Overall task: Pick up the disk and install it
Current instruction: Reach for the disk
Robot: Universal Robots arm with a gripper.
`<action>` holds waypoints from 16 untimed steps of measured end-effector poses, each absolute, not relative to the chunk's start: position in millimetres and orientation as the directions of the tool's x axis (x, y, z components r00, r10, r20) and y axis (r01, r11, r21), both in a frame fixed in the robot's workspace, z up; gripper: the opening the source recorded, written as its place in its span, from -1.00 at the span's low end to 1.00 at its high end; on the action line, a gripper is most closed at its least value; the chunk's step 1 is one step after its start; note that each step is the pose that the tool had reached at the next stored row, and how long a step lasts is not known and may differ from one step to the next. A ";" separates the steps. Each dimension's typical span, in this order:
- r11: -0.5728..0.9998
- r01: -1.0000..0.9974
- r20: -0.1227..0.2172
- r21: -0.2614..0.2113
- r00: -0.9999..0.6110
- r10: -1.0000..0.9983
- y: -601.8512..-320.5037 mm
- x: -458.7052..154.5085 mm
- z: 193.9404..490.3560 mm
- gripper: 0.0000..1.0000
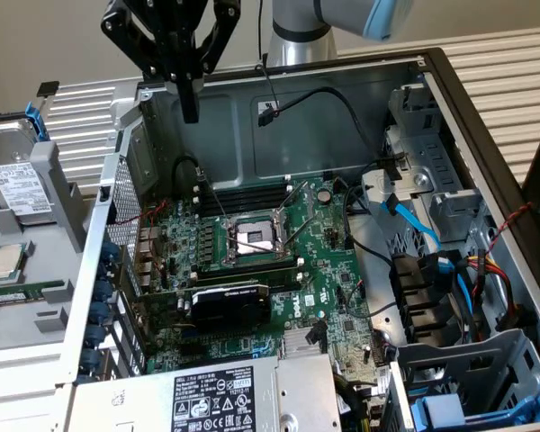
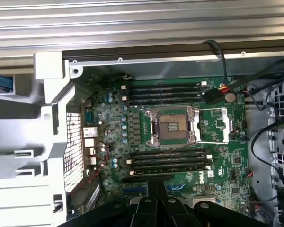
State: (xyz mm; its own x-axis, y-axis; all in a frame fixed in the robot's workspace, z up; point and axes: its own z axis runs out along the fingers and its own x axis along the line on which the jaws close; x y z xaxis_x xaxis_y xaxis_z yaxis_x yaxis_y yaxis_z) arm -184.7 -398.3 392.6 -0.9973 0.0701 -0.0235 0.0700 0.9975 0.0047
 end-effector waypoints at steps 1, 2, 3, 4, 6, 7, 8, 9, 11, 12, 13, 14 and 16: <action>0.998 0.070 -0.024 -0.001 -0.997 0.070 -397.1 -186.0 392.7 -0.79; 0.998 0.070 -0.024 -0.006 -0.997 0.070 -395.8 -187.2 392.8 -0.79; 0.998 0.070 -0.025 -0.010 -0.997 0.070 -394.4 -188.5 393.0 -0.79; 0.997 0.070 -0.025 -0.013 -0.997 0.069 -392.9 -190.0 393.1 -0.79; 0.997 0.070 -0.025 -0.016 -0.997 0.069 -391.1 -194.8 393.2 -0.79; 0.997 0.070 -0.025 -0.016 -0.997 0.069 -390.6 -198.2 393.2 -0.79; 0.997 0.070 -0.026 -0.016 -0.997 0.069 -390.5 -202.4 393.2 -0.79; 0.997 0.070 -0.026 -0.016 -0.997 0.069 -390.5 -206.5 393.1 -0.79; 0.997 0.070 -0.026 -0.016 -0.997 0.069 -390.5 -214.6 393.1 -0.79; 0.997 0.069 -0.026 -0.016 -0.997 0.069 -390.5 -217.9 393.1 -0.79; 0.997 0.069 -0.026 -0.016 -0.997 0.069 -390.5 -221.4 393.1 -0.79; 0.998 0.069 -0.026 -0.016 -0.997 0.068 -390.5 -225.0 393.1 -0.79; 0.998 0.068 -0.026 -0.016 -0.997 0.068 -388.4 -228.6 393.2 -0.79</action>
